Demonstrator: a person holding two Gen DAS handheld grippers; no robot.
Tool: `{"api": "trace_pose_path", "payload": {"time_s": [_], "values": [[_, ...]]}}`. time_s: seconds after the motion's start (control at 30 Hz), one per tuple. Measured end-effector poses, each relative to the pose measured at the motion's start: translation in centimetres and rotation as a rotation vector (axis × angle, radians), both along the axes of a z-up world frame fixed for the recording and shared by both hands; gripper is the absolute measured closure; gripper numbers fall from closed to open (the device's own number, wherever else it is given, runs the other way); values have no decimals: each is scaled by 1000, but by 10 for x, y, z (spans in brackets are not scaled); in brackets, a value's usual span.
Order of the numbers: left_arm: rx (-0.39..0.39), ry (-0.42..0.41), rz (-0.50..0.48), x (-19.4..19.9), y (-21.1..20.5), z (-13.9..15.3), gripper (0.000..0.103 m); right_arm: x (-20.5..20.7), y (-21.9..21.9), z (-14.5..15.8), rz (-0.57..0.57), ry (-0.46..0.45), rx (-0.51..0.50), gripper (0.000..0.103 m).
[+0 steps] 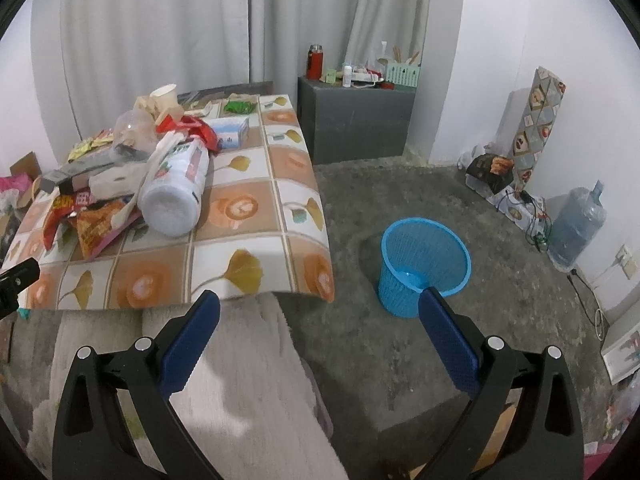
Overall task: Collect trash
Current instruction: 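Reach into the pile and grasp the beige paper bag with the right gripper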
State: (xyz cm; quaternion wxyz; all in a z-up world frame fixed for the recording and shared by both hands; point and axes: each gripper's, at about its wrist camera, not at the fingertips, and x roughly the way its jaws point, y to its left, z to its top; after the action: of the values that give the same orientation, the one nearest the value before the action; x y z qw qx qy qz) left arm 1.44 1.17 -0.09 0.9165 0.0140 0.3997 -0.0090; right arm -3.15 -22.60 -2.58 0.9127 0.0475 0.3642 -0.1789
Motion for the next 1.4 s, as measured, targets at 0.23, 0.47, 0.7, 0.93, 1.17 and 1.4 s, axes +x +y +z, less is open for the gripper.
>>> {"api": "trace_pose_path", "payload": {"time_s": [0.23, 0.47, 0.7, 0.93, 1.17, 1.4], "values": [[-65, -113, -89, 18, 8, 9, 9, 19, -10, 2, 64, -75, 22, 6], [-164, -238, -242, 52, 11, 38, 9, 52, -18, 8, 125, -119, 39, 6], [-154, -149, -438, 127, -17, 70, 9, 113, -40, 30, 261, -171, 185, 6], [44, -80, -576, 192, -71, 58, 9, 239, -53, 58, 546, -112, 572, 6], [83, 102, -559, 244, -86, 19, 9, 358, 6, 67, 779, 94, 567, 6], [85, 179, -549, 260, -83, 2, 25, 415, 58, 36, 877, 306, 495, 7]]}}
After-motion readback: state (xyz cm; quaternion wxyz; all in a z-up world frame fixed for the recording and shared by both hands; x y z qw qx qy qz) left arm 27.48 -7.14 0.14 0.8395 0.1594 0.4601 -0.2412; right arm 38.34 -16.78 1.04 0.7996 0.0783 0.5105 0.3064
